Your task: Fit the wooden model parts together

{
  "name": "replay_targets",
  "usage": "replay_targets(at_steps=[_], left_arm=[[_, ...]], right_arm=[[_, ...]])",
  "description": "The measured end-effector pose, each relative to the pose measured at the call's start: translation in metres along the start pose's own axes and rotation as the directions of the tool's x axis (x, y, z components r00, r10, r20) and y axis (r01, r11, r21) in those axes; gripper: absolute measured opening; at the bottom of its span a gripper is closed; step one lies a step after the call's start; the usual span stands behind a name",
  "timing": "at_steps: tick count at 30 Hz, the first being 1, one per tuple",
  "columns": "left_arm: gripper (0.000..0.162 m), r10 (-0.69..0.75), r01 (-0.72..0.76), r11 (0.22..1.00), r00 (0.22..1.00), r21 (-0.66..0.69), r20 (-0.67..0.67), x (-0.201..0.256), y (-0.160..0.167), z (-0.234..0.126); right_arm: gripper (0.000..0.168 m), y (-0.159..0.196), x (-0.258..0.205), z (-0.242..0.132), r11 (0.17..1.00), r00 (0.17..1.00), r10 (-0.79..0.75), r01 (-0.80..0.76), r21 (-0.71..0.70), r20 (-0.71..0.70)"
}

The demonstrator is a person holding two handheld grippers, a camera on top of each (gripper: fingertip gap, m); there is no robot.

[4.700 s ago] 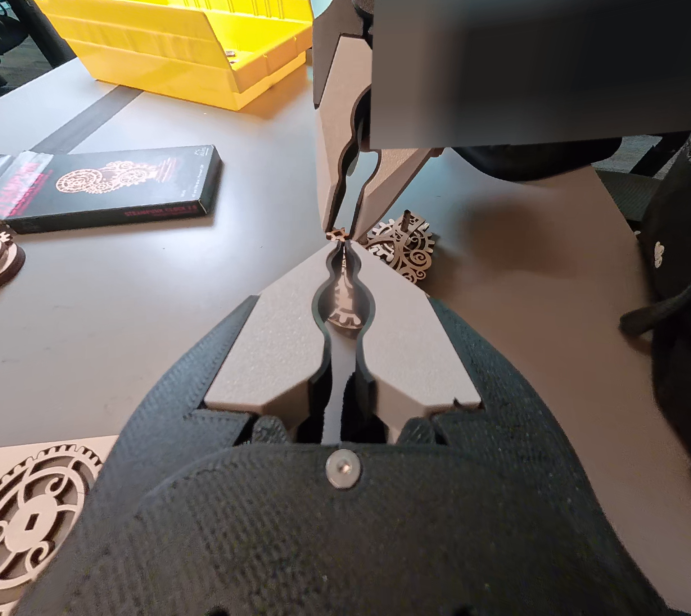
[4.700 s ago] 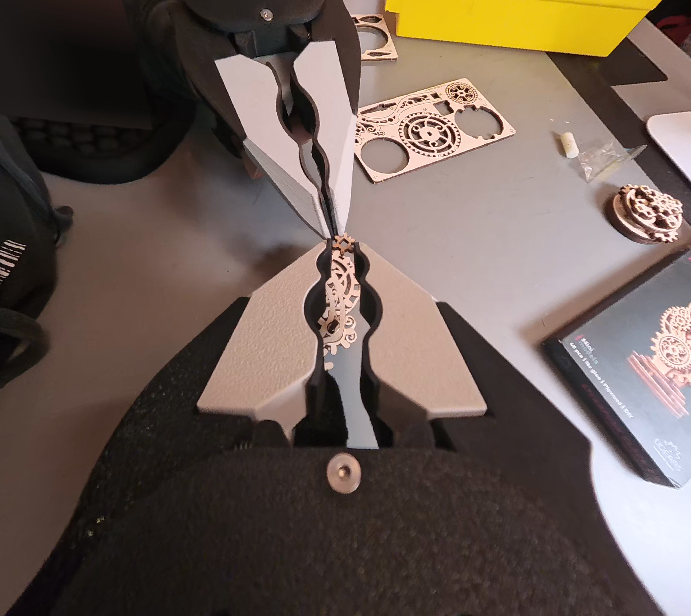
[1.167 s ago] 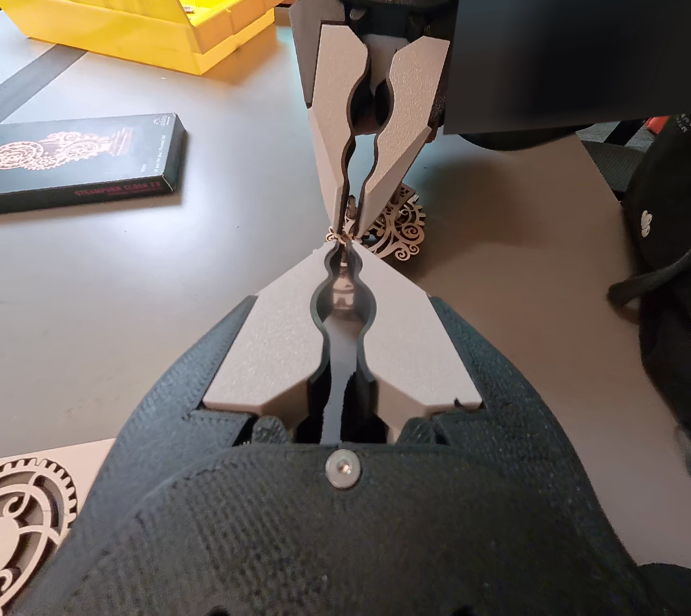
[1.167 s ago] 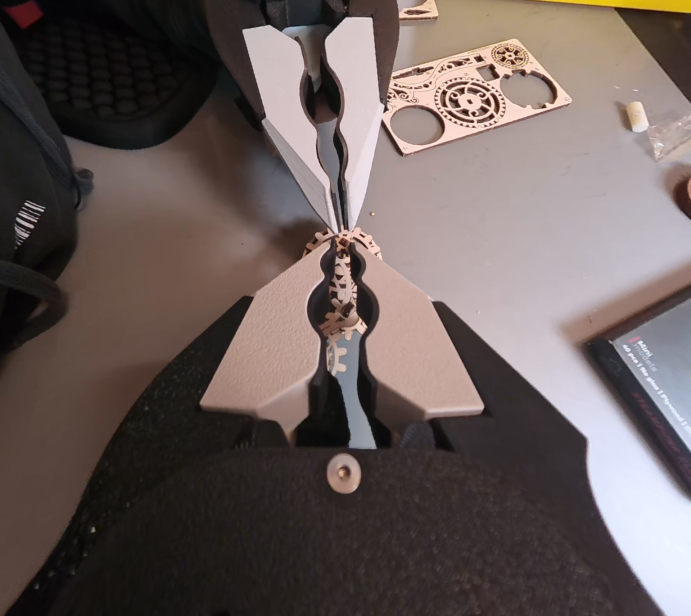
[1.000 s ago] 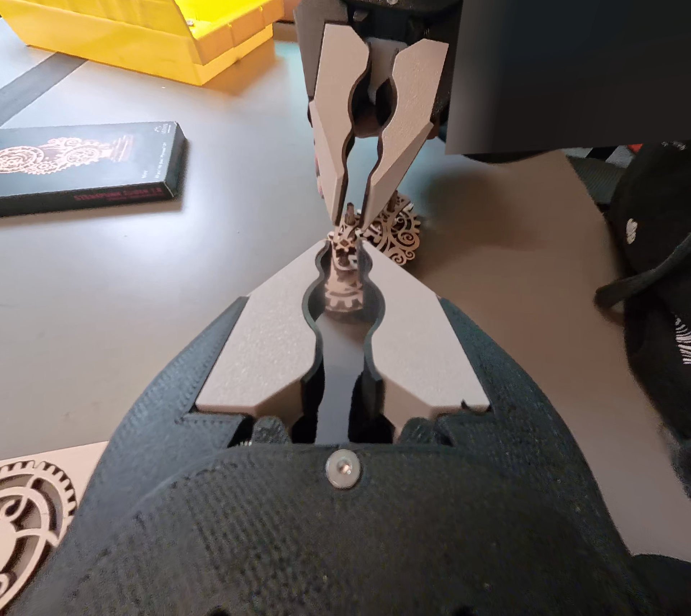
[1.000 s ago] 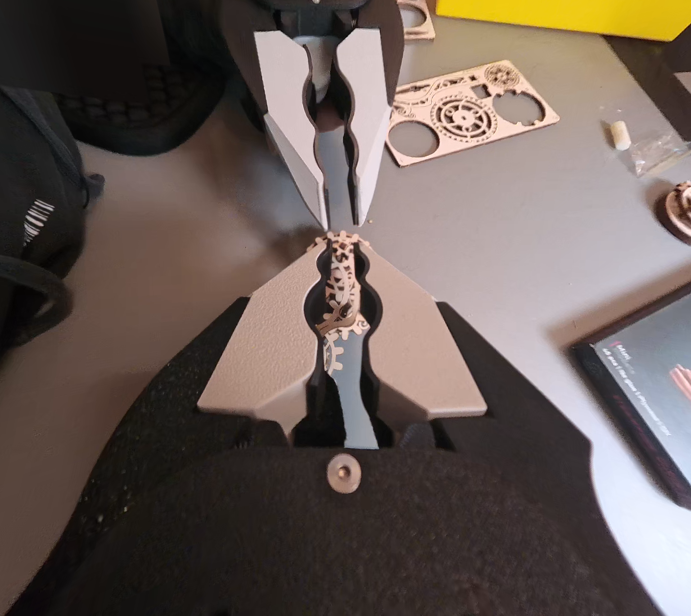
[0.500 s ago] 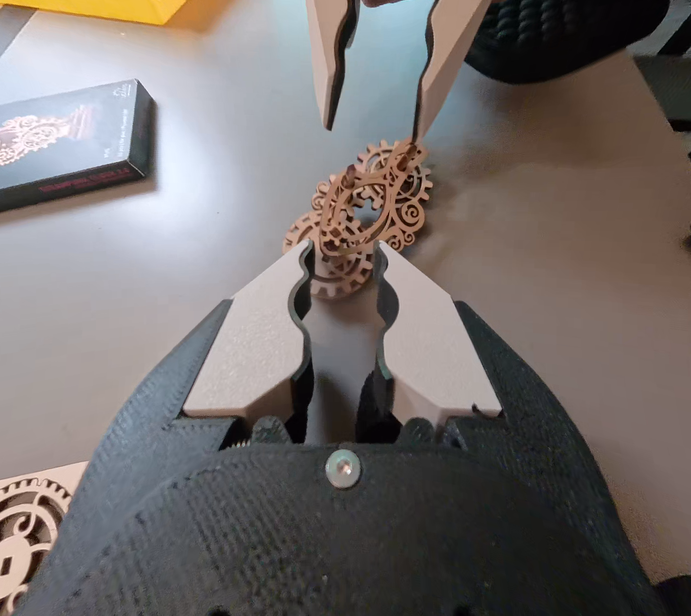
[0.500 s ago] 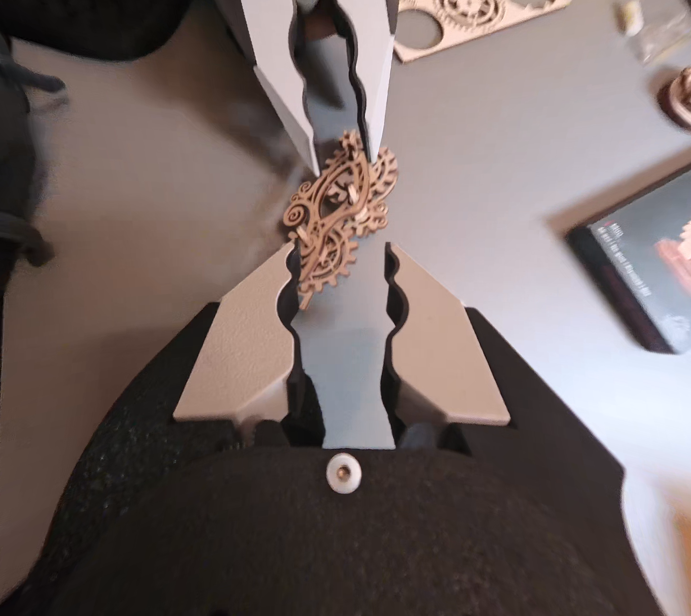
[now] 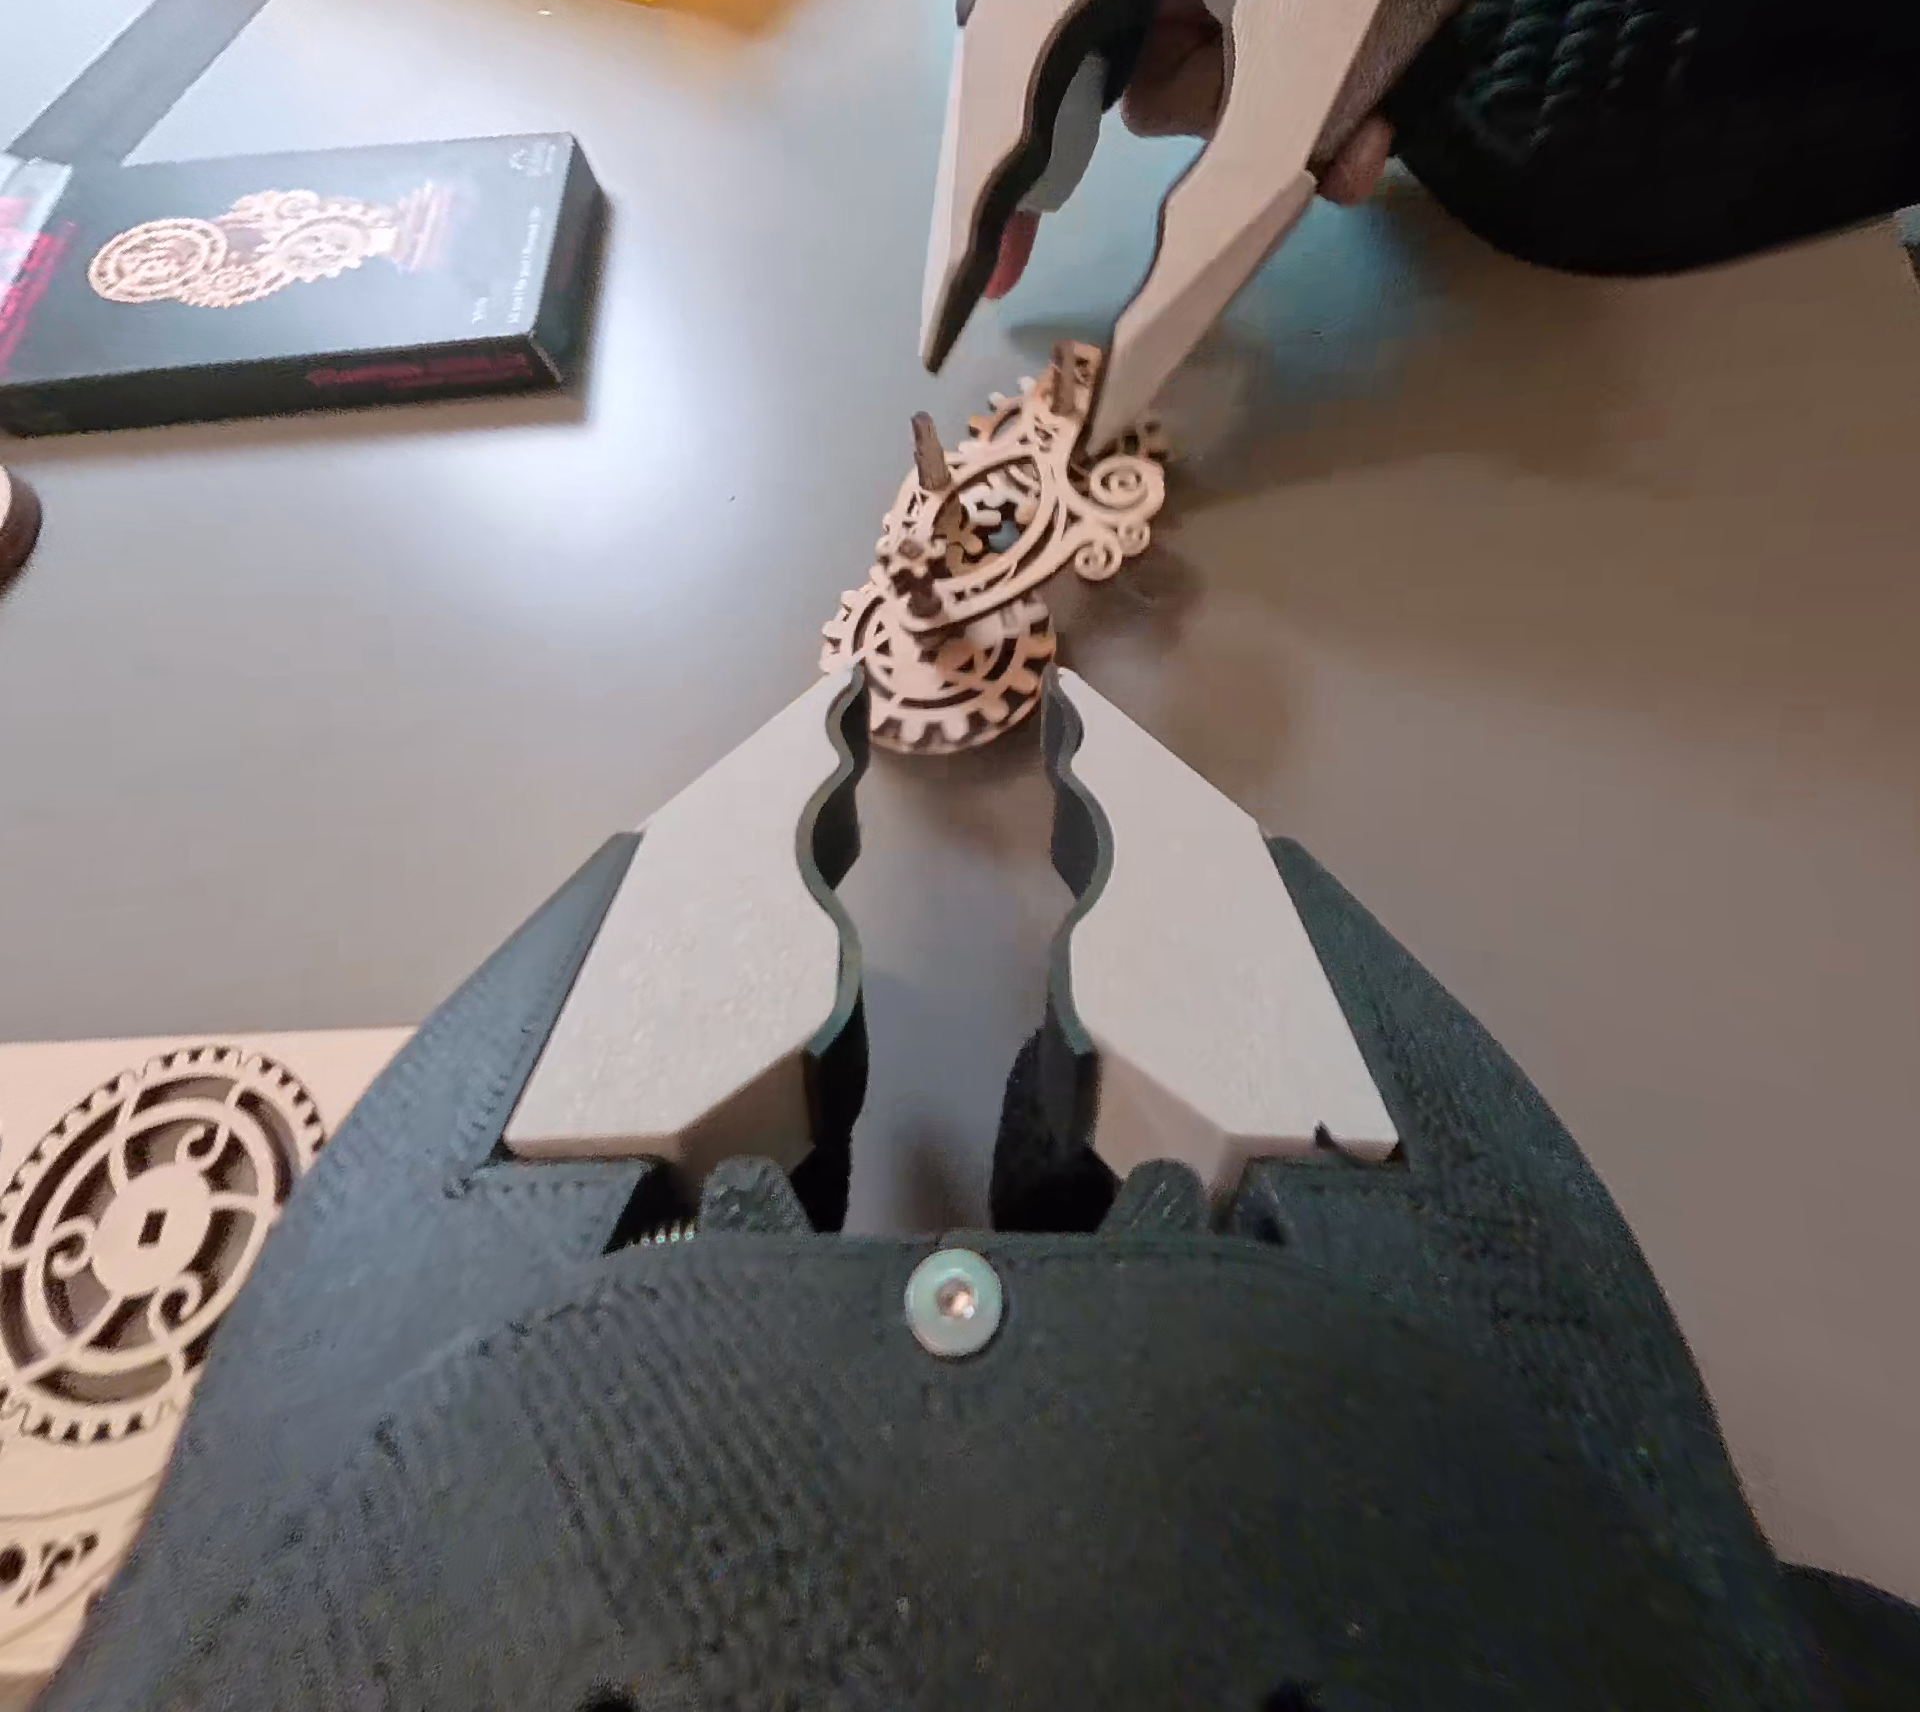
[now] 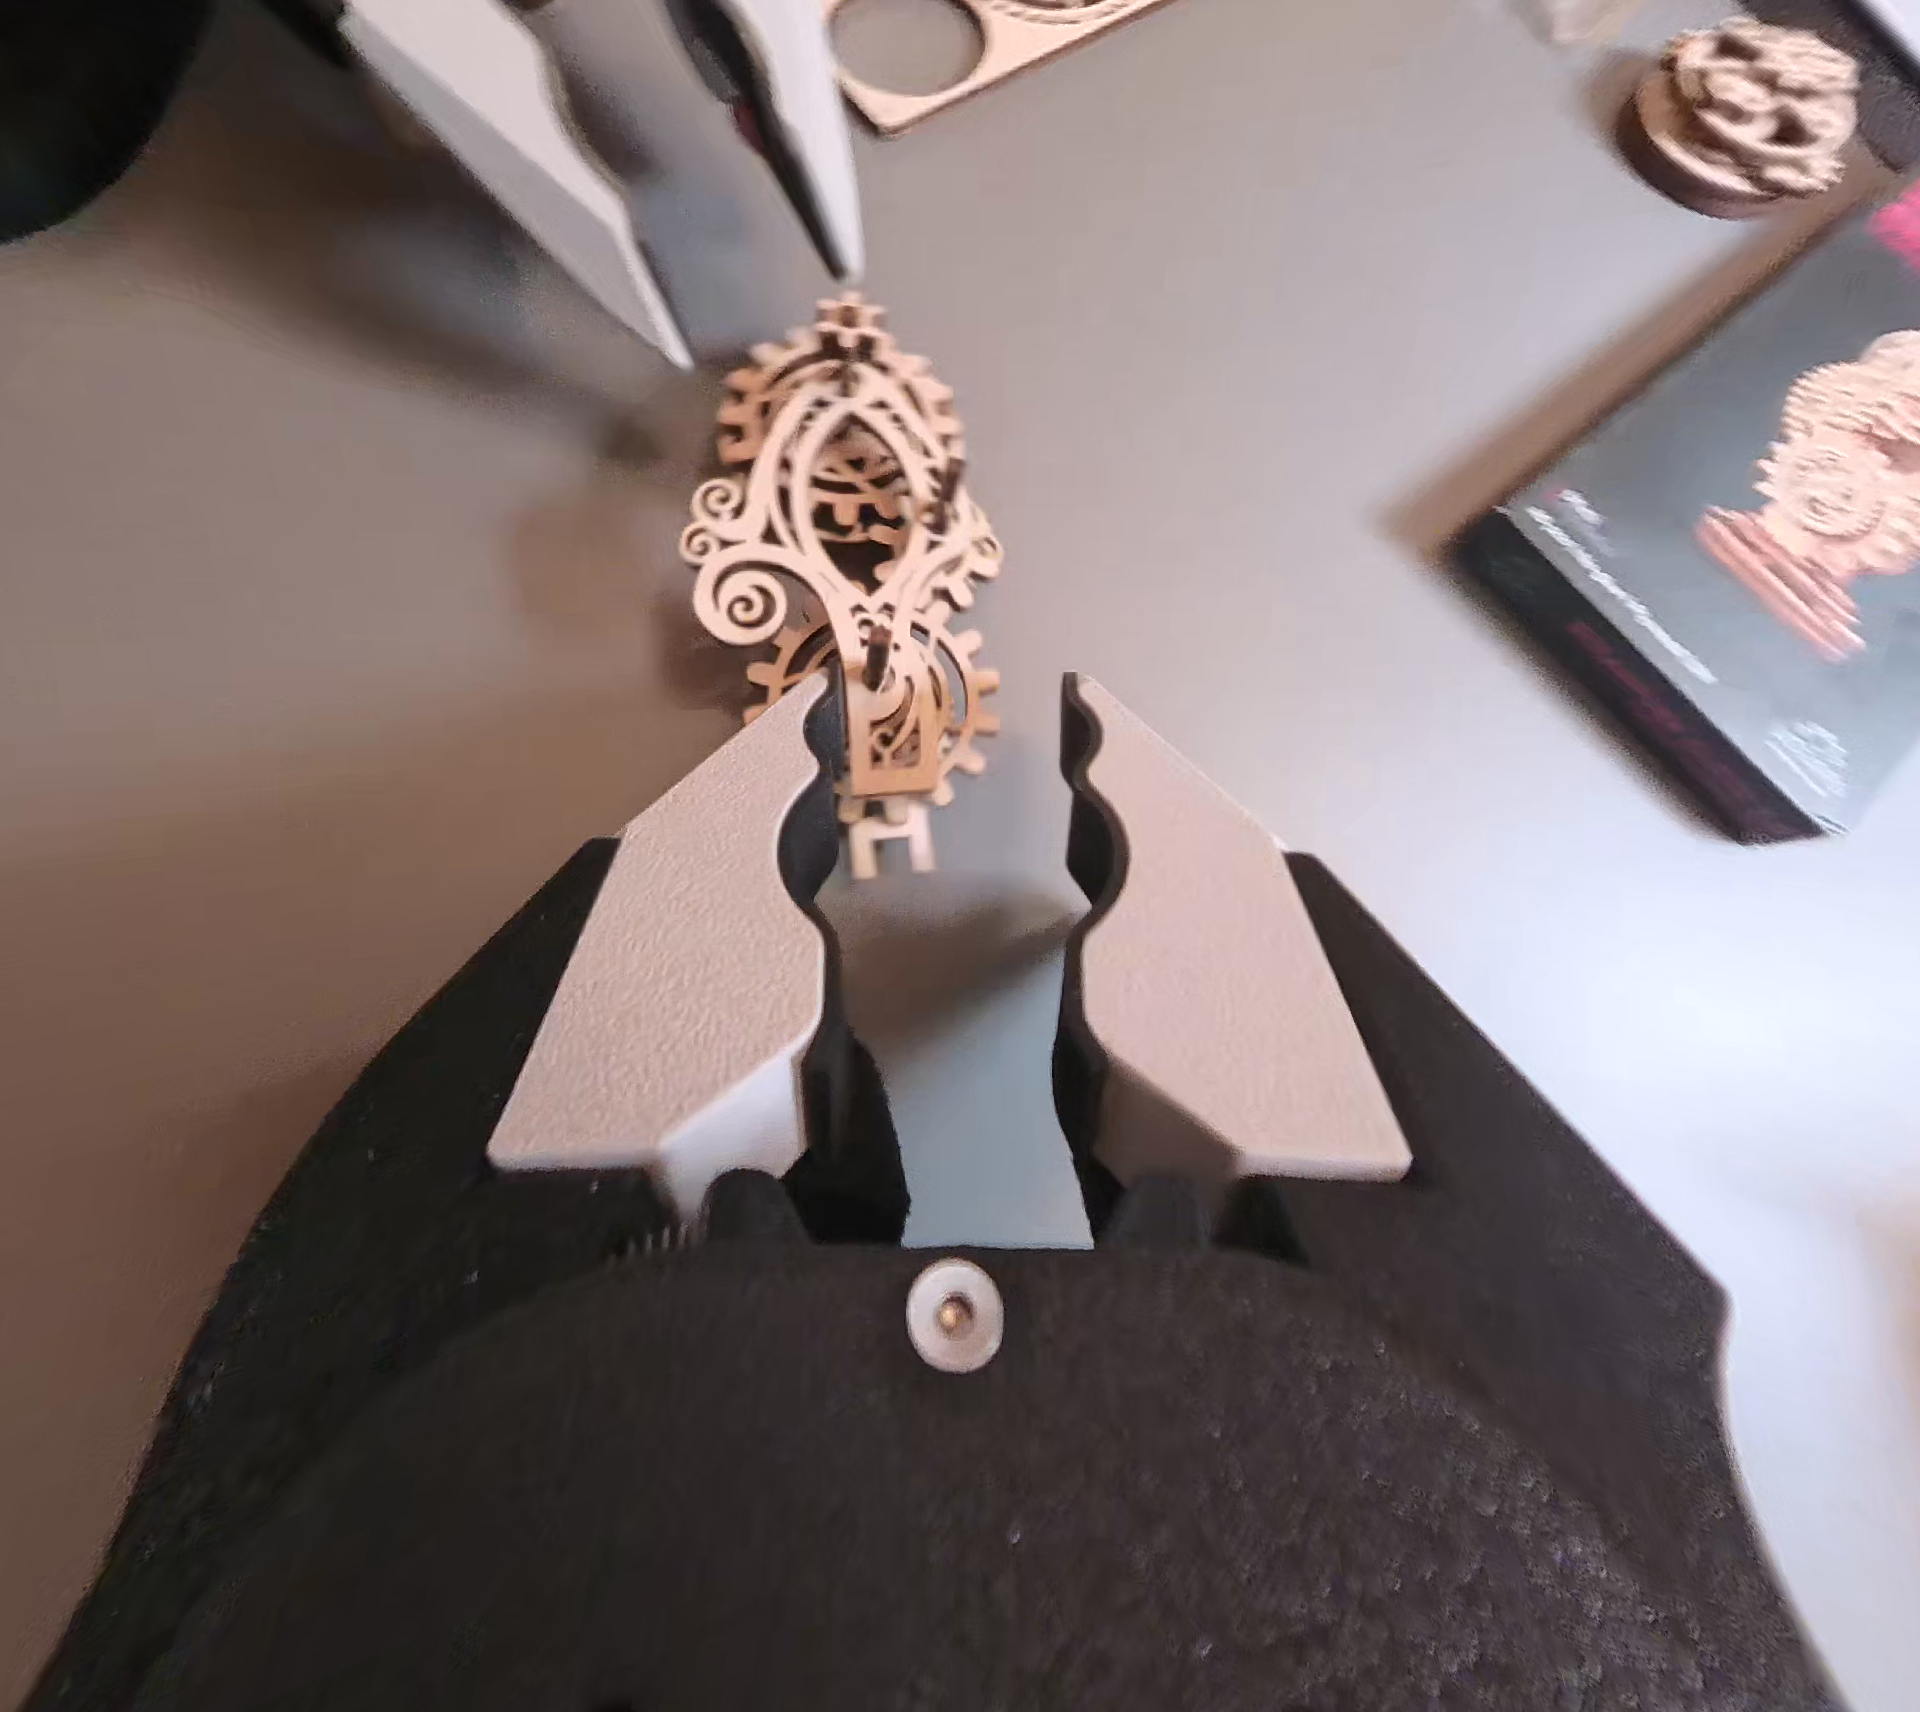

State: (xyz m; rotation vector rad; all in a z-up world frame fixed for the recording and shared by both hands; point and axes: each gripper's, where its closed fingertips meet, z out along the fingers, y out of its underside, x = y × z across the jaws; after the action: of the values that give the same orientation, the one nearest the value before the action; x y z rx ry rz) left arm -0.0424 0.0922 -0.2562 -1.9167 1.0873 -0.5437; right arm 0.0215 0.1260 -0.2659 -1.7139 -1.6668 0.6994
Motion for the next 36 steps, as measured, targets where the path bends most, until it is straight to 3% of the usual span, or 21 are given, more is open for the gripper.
replay_targets(at_steps=[11, 19, 21, 26, 31, 36], left_arm=[[0.066, 0.004, -0.003, 0.998, 1.0, -0.059, 0.025, -0.005, 0.015, 0.01], [0.041, 0.077, -0.069, 0.992, 0.994, -0.105, 0.072, -0.012, 0.022, 0.011], [0.038, 0.059, -0.05, 0.994, 0.995, -0.099, 0.087, -0.019, 0.023, 0.007], [0.037, 0.019, -0.014, 0.999, 0.993, -0.049, 0.118, -0.03, 0.021, -0.003], [0.042, -0.034, 0.021, 0.996, 0.987, 0.084, 0.157, -0.039, 0.008, -0.018], [0.054, -0.126, 0.044, 0.944, 0.965, 0.327, 0.232, -0.061, -0.015, -0.049]], right_arm=[[0.045, 0.006, -0.001, -0.001, 0.998, 0.996, -0.034, 0.03, 0.05, 0.078], [0.017, -0.002, -0.006, 0.007, 0.992, 0.993, -0.119, 0.118, 0.051, 0.02], [0.016, -0.003, -0.006, 0.01, 0.992, 0.993, -0.118, 0.117, 0.045, 0.0], [0.017, -0.009, 0.006, 0.016, 0.992, 0.991, -0.104, 0.109, 0.058, -0.079], [0.03, -0.013, 0.011, 0.011, 0.992, 0.995, -0.062, 0.069, 0.104, -0.073], [0.038, -0.044, 0.019, -0.018, 0.946, 0.997, 0.006, 0.021, 0.325, -0.082]])
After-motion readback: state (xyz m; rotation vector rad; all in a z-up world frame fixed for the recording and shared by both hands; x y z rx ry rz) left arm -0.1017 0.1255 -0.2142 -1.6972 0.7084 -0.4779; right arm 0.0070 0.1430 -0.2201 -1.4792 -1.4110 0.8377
